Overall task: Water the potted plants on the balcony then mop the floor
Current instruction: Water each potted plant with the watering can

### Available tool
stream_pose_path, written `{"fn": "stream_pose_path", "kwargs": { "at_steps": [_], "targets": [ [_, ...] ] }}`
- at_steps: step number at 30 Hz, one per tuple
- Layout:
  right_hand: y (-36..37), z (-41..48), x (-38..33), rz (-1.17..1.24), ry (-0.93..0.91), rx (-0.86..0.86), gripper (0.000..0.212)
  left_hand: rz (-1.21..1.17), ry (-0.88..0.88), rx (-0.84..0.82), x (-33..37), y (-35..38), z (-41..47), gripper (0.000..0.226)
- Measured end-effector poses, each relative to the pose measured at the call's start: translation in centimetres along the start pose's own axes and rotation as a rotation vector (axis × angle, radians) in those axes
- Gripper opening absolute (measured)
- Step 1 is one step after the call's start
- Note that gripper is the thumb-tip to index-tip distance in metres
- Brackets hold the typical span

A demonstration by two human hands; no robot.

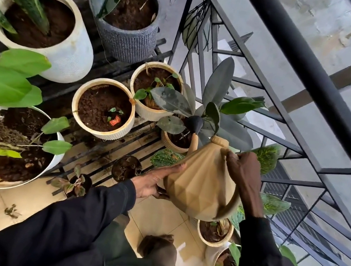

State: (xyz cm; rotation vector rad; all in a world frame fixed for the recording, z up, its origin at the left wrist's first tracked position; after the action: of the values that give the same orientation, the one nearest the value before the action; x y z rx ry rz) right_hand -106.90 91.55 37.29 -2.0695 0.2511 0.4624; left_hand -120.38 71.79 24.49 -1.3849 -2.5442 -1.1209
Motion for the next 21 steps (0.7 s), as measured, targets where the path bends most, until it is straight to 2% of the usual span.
{"fn": "stream_pose_path", "kwargs": {
  "at_steps": [2,11,18,21],
  "targets": [
    [0.0,-0.1,-0.1,-0.012,0.010,0.001,0.055,-0.001,0.007,-0.002,0.2,0.1,-0.3,0.102],
    [-0.1,-0.1,0.4,-0.003,0.007,0.010,0.054,0.034,0.014,0.024,0.2,0.3,-0.6,0.133],
    [-0.2,-0.1,0.9,0.025,-0.002,0.021,0.055,0.028,0.002,0.014,0.3,0.6,-1.0,0.096],
    [-0.3,-0.3,0.9,0.034,-0.030,0.036,0.053,0.012,-0.004,0.014,0.4,0.7,-1.2,0.059]
  ]
}}
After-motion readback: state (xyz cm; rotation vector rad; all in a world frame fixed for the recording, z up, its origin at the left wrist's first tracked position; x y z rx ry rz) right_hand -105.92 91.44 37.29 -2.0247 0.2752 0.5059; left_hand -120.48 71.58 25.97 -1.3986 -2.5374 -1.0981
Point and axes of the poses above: each hand's wrist, its own z-axis towards the middle knuckle, its own y-axis out of the palm, x = y × z, the point moved 8 cm from there along z, towards the middle knuckle, and after that the axes turned 9 degrees about -x, right-handed, at the moved point
